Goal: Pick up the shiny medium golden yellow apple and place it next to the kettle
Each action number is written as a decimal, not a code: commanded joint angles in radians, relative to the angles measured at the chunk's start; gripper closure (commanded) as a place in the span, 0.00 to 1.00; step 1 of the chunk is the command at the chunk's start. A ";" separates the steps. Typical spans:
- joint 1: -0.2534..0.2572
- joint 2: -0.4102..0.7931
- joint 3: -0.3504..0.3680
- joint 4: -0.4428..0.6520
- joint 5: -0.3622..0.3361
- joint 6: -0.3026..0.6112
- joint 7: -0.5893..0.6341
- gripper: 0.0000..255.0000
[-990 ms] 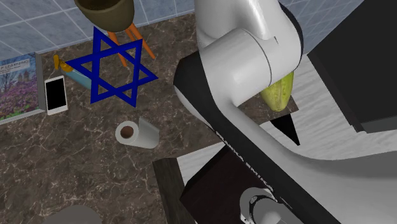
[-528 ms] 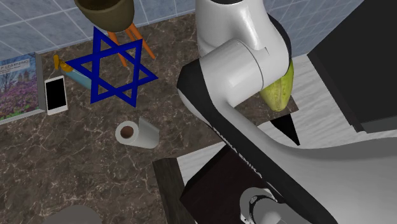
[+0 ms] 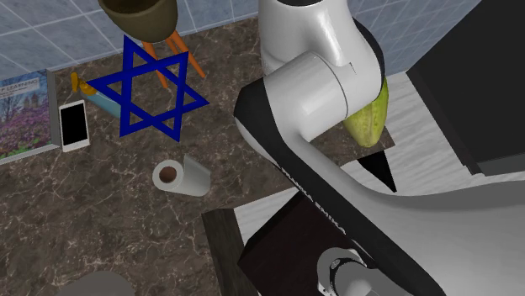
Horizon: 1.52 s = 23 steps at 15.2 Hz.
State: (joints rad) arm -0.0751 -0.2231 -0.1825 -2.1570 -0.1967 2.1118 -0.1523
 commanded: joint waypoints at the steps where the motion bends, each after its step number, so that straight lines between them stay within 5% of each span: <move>1: 0.000 0.000 0.000 0.000 0.000 0.000 0.000 1.00; 7: 0.000 0.000 0.000 0.000 0.000 0.000 0.000 1.00; 23: 0.006 -0.013 0.009 0.201 0.016 -0.213 -0.029 1.00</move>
State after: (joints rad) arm -0.0693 -0.2371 -0.1741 -1.9724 -0.1823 1.9147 -0.1782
